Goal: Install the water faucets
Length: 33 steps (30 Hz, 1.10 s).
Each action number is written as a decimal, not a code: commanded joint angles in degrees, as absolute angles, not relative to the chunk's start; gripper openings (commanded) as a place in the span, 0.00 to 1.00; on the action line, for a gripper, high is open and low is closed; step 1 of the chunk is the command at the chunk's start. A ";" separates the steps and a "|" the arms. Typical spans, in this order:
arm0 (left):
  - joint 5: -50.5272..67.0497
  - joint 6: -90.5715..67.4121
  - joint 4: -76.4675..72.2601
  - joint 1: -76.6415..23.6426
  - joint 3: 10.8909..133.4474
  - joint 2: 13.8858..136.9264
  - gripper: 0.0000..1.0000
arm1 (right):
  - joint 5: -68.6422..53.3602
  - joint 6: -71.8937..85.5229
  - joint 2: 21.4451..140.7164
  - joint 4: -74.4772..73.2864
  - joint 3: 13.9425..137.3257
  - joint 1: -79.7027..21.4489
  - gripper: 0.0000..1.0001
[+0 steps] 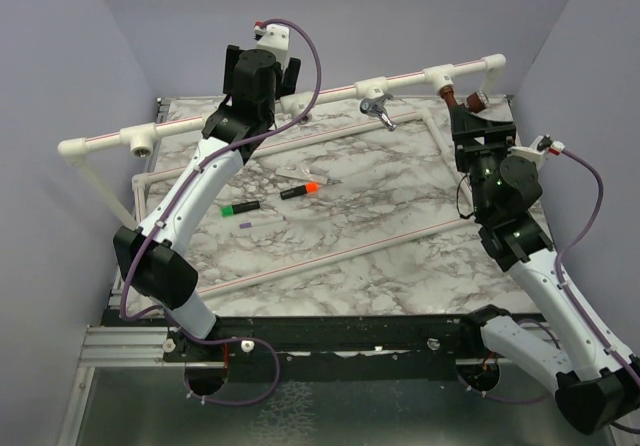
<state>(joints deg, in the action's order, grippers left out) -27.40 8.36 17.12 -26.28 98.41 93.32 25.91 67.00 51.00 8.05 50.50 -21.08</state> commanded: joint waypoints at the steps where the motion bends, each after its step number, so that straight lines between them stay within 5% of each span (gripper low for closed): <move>1: -19.91 3.96 23.29 -29.71 95.46 97.21 0.93 | 21.81 63.98 48.52 1.76 51.57 -22.86 0.73; 16: -19.92 3.90 23.37 -29.79 95.46 97.29 0.93 | 26.06 43.68 42.69 -8.46 51.97 -22.87 0.72; 33: -20.04 4.05 23.38 -29.88 95.45 97.16 0.93 | 16.77 -22.24 38.99 -3.15 53.67 -22.90 0.72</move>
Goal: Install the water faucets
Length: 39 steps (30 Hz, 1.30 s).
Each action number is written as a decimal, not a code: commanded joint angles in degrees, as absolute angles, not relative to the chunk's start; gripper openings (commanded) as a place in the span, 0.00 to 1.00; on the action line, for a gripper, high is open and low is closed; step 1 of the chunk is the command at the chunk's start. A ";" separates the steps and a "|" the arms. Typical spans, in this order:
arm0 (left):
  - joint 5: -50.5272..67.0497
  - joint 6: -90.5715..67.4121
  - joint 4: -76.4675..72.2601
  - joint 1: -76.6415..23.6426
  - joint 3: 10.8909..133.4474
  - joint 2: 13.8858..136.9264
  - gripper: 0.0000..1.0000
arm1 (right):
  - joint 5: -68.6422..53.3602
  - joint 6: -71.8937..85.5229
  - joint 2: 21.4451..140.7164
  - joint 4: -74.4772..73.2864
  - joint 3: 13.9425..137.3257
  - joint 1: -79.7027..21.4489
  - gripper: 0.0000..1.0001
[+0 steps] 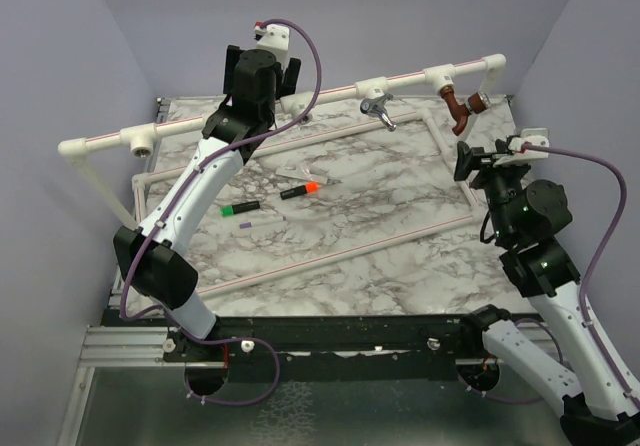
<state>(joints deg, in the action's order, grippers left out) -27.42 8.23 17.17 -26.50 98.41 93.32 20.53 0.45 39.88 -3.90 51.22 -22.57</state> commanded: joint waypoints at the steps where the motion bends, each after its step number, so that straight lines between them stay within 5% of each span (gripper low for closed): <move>1: -20.03 4.04 23.38 -29.88 95.45 97.20 0.93 | 16.06 -25.82 39.13 -4.37 54.36 -22.88 0.72; 13: -20.03 4.04 23.38 -29.89 95.38 97.39 0.93 | 9.92 -65.14 41.38 -11.77 56.62 -22.89 0.73; 23: -19.95 3.96 23.38 -29.88 95.49 97.47 0.93 | 11.76 -99.39 41.06 2.47 49.52 -22.92 0.76; 39: -20.04 4.22 23.38 -29.97 95.41 97.78 0.93 | 14.55 -110.06 51.00 -1.32 53.66 -26.83 0.77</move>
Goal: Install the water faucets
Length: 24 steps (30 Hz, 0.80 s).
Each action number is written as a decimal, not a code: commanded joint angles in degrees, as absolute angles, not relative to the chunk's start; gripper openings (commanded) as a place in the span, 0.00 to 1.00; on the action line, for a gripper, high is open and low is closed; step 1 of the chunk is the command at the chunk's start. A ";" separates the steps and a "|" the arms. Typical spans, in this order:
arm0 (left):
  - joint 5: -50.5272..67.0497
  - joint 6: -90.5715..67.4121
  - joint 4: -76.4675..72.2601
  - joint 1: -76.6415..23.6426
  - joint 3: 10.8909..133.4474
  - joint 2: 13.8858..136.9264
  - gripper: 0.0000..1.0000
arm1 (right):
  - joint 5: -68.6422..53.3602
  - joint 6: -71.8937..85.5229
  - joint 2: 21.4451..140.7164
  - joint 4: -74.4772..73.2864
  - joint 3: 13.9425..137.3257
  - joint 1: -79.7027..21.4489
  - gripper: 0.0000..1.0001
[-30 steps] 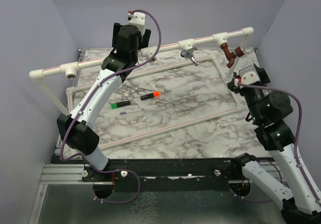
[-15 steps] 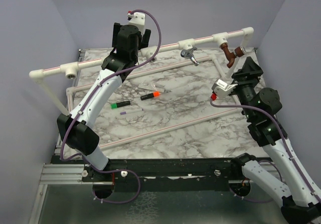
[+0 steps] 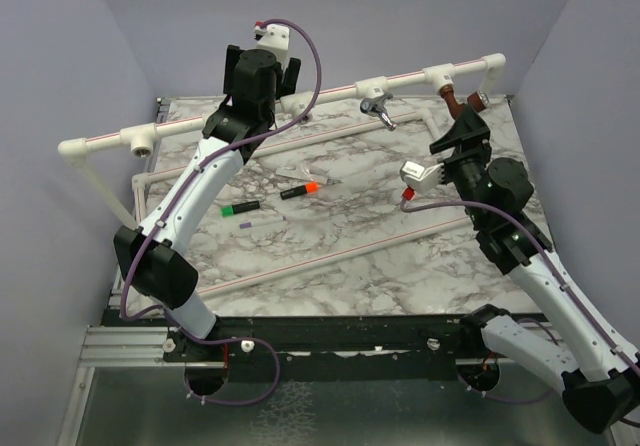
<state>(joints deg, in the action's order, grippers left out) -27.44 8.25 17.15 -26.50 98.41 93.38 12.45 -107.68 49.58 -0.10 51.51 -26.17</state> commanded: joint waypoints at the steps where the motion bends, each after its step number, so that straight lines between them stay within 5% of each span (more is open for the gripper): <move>1: -20.08 4.25 23.38 -29.97 95.37 97.74 0.93 | 14.82 -110.04 51.43 -0.99 53.73 -26.88 0.77; 11: -20.03 4.31 23.38 -29.97 95.31 97.74 0.93 | 17.65 -108.46 53.98 2.44 53.81 -26.81 0.73; 24: -20.02 4.14 23.38 -30.19 95.28 97.56 0.93 | 21.47 -103.68 55.79 7.86 51.87 -26.57 0.48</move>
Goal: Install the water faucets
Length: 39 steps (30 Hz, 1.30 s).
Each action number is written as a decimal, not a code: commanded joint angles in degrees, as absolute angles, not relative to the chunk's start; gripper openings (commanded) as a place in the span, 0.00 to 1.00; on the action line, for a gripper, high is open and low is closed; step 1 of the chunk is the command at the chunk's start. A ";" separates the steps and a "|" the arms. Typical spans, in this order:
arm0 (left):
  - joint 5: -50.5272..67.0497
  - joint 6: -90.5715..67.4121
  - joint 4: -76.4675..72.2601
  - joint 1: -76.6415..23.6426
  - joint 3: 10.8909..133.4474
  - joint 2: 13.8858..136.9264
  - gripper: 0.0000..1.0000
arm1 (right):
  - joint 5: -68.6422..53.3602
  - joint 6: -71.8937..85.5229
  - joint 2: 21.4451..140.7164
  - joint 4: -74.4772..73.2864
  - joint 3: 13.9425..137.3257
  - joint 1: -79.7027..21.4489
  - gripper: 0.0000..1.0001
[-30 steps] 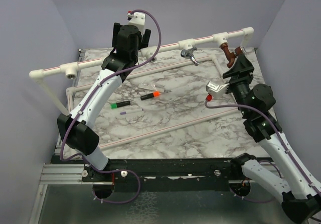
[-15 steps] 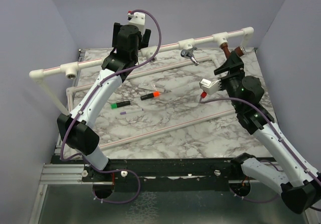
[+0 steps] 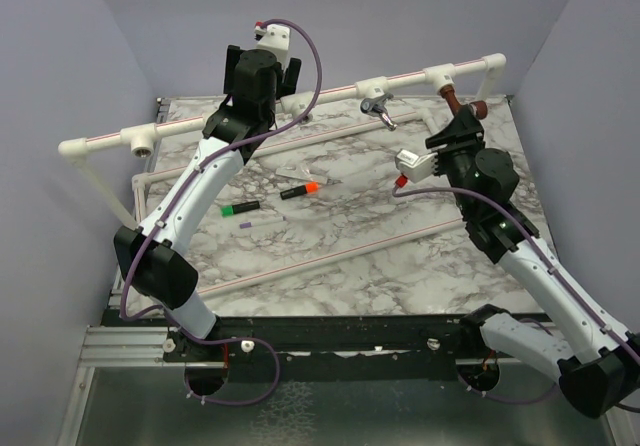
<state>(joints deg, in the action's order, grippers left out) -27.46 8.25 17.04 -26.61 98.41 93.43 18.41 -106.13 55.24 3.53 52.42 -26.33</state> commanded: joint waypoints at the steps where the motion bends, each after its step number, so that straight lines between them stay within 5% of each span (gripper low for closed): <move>1: -20.03 4.23 23.38 -30.23 95.31 97.48 0.93 | 21.91 -103.04 55.88 8.40 51.78 -26.55 0.45; 12: -20.04 4.17 23.38 -30.32 95.34 97.47 0.93 | 22.76 -90.52 56.43 9.98 51.32 -26.52 0.01; 39: -19.93 4.15 23.38 -30.41 95.29 97.69 0.93 | 10.33 -16.49 56.93 13.62 57.35 -26.54 0.01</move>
